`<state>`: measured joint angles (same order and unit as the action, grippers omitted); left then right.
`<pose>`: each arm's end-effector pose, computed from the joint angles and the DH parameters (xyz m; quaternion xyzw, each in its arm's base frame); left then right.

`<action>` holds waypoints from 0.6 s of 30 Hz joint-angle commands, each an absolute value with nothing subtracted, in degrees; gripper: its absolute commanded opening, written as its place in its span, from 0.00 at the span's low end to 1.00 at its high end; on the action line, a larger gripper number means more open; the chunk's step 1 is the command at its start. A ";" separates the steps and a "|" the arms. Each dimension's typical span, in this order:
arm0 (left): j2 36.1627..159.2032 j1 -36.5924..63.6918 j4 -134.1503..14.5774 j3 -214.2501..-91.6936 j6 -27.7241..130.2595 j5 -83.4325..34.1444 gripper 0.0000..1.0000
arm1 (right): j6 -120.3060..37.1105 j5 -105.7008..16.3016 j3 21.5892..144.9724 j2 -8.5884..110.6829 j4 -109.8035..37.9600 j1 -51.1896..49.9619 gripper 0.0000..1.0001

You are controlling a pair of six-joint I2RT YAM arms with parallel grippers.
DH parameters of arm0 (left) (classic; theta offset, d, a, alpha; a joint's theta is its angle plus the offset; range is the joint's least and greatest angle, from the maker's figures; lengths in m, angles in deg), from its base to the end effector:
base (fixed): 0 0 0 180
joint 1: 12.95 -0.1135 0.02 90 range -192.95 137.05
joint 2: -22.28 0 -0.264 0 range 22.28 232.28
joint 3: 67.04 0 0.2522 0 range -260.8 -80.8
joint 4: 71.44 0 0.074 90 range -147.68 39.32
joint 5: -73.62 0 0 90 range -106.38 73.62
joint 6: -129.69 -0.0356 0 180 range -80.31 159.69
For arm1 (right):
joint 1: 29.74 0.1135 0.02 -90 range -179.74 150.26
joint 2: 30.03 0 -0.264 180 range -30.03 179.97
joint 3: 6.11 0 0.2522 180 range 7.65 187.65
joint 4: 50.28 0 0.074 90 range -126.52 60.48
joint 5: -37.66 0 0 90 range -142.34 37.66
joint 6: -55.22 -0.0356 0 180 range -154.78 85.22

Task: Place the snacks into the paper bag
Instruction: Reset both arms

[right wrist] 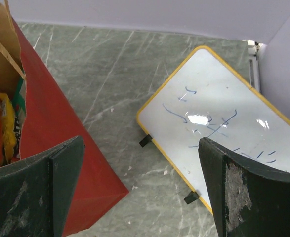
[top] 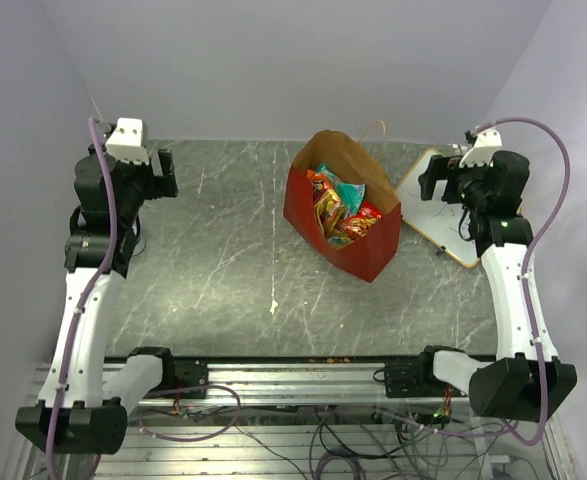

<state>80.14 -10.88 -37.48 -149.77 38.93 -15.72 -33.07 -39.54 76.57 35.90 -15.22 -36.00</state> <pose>0.2165 -0.0074 0.4258 0.0151 0.7608 -0.0030 0.6488 0.2564 -0.0202 0.3931 -0.0332 0.8075 0.0497 0.5868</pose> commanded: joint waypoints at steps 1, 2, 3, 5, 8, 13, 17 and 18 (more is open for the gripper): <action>74.42 -11.29 -43.79 -144.24 36.79 -17.69 0.98 | -32.26 -37.27 70.12 31.30 -25.74 -36.04 1.00; 74.12 -11.34 -43.73 -143.51 37.17 -17.51 0.98 | -32.10 -37.29 68.19 30.23 -27.31 -36.14 1.00; 73.74 -11.35 -43.96 -142.52 37.31 -17.46 0.98 | -31.80 -37.24 66.32 28.99 -28.54 -36.17 1.00; 72.88 -11.57 -44.82 -141.10 36.72 -17.20 0.98 | -31.29 -37.67 64.58 27.42 -29.52 -36.31 1.00; 72.09 -11.58 -45.09 -139.94 35.44 -16.40 0.98 | -31.16 -38.33 63.63 25.98 -28.88 -37.10 1.00; 71.25 -11.66 -45.60 -137.87 35.15 -17.23 0.98 | -30.47 -38.80 63.14 24.91 -27.77 -38.39 1.00; 71.90 -11.74 -45.78 -137.64 35.57 -17.20 0.98 | -29.67 -37.25 62.64 24.32 -27.15 -39.33 1.00; 72.19 -11.79 -45.67 -137.96 35.71 -17.31 0.98 | -29.56 -37.03 62.52 24.23 -27.04 -39.52 1.00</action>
